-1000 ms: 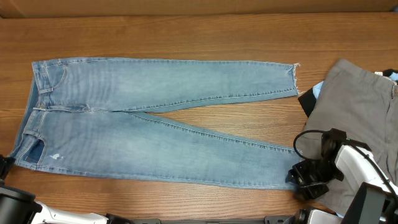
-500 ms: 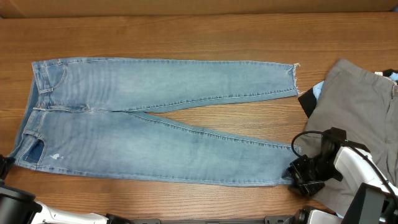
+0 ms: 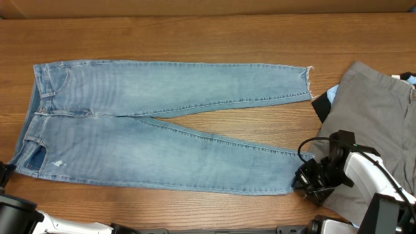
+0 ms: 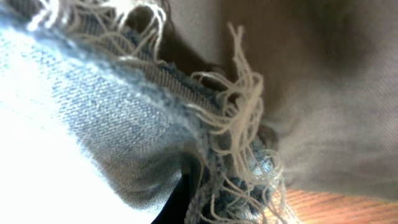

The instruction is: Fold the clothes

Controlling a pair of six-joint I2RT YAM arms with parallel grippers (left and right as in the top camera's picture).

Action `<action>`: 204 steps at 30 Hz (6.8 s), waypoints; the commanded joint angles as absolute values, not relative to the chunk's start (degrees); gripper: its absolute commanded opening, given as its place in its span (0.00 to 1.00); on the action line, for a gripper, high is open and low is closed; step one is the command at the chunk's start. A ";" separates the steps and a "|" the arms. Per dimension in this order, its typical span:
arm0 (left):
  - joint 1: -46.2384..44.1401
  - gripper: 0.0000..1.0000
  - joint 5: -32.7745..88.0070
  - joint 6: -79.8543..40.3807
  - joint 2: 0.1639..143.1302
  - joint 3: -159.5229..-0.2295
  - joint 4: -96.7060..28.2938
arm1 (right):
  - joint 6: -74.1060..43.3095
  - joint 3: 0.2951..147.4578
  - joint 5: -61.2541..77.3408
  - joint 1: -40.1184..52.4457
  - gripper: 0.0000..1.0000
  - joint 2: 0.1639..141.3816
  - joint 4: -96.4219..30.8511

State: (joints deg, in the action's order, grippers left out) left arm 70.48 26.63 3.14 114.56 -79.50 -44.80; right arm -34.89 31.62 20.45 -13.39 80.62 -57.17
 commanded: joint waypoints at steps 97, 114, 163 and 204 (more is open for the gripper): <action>42.72 0.05 -1.50 -14.11 99.00 -81.76 -35.70 | -27.22 94.43 13.28 -6.55 0.05 108.07 -51.99; 42.72 0.05 -1.48 -13.69 99.00 -81.76 -36.14 | -29.98 94.43 9.10 -5.52 0.08 118.06 -42.37; 43.29 0.65 -10.94 -14.02 102.52 -82.76 -43.86 | -17.26 94.63 20.67 -5.85 0.68 115.24 -54.89; 66.08 0.04 40.60 15.44 116.38 -82.67 -49.04 | -15.44 94.19 13.41 -5.85 0.76 116.38 -58.76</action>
